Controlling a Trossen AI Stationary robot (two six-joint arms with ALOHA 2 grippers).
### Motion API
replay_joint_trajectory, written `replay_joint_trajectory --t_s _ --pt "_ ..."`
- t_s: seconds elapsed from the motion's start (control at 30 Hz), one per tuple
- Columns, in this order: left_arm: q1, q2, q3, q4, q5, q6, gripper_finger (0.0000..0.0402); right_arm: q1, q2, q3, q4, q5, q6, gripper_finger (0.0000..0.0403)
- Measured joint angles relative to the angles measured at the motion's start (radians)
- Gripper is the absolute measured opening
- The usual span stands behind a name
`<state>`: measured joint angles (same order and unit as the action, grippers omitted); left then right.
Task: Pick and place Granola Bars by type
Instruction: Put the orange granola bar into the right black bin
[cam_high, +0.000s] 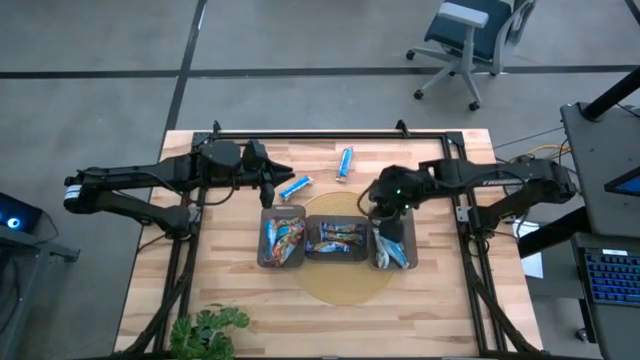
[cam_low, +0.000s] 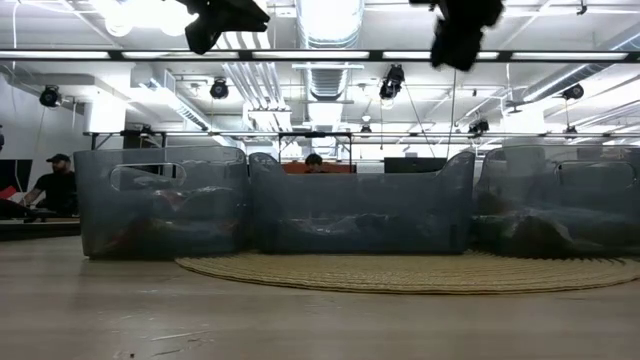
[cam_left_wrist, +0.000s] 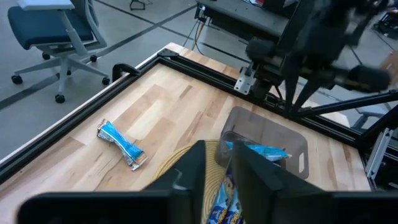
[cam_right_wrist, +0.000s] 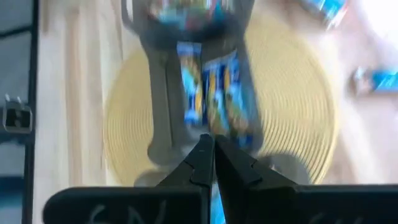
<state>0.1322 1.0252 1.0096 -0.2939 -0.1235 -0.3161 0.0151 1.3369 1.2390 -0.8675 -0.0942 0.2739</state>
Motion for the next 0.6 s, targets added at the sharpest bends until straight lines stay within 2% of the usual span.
replay_joint_trajectory --t_s 0.33,0.47,0.6 --pt "0.0 0.0 0.0 -0.014 0.007 -0.001 0.0175 -0.001 0.0 0.206 0.005 0.042 -0.048 0.0008" --pt "0.0 0.0 0.0 -0.024 0.007 0.001 0.0199 -0.001 0.0 0.24 0.007 0.049 -0.072 0.0009" --pt "0.0 0.0 0.0 -0.029 0.008 0.011 0.0204 0.0 -0.002 0.24 0.007 0.071 -0.078 0.0008"
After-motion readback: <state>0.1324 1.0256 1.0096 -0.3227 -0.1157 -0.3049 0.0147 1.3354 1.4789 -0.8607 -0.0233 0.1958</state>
